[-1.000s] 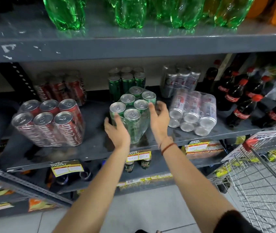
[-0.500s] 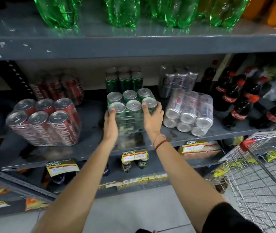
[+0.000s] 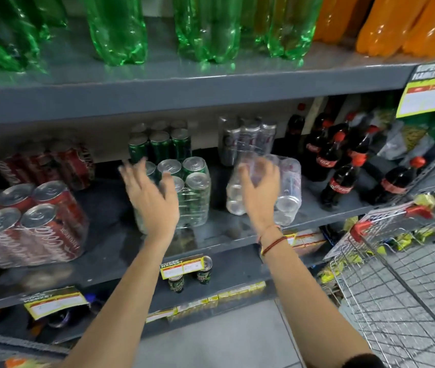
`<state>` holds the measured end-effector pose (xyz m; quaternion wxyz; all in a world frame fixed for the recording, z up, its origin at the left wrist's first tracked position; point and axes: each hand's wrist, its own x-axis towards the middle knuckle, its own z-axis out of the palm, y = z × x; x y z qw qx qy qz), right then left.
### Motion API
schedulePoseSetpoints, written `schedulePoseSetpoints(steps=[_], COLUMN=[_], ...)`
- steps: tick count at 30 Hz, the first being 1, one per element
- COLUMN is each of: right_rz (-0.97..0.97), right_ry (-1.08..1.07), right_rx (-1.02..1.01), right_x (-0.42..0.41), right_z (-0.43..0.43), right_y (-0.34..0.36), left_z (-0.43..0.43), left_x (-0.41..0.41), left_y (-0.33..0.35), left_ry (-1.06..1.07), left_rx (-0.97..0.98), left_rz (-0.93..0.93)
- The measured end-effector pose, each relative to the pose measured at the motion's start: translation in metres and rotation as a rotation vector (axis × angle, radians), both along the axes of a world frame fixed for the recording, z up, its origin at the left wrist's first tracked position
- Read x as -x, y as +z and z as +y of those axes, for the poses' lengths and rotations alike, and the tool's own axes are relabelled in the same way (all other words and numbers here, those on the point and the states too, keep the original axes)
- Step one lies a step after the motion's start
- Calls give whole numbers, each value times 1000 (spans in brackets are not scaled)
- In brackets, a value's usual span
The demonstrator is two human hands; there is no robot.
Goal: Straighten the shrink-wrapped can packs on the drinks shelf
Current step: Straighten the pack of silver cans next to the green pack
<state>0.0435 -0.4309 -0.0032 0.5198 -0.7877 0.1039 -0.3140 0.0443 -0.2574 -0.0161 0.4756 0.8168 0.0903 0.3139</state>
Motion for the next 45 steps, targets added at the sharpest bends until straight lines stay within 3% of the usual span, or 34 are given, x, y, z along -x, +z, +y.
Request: schedulePoseSetpoints(steps=[2,4,6,8,11,13,15,18,25,32,41,45], right_rz=[55,273,509,670,688,663,635,594,431,326,265,170], right_ry=[-120,-187,-159,-43,107,127,132,141,239,423,346,300], right_rx=[93,136,75,-124,-473,-534,-538,-548,-518,-191,-91,-278], right_x=[-8,-17,-23,-25,-26,-27,-27,-27,-23,-19,0,0], right_z=[-39,-76,-104,-121,-128,-129,-130,-134,-142,-163,-159,-157], right_y=[0,-7,-18,-25,-29,-33,-35,-43,-52,-53,-86,-77], left_z=[-26,-53,-79,-100,-122,-129,-133,-134,-129,-126,-128,-131], left_x=[-5,-13,-26,-45,-75,-89,-93,-92,-79,-51,-30,-25], left_y=[14,23,24,17,9,1,-6,-16,-25,-38,-71,-72], left_ry=[-148,-281,-411,-539,-607,-584,-579,-573,-626,-688,-561,-517], left_rx=[-69,-144,-203,-216,-144,-38,128,289,364,335,263,302], left_rz=[-52,-45,43,200,511,721,810,759,558,259,276,293])
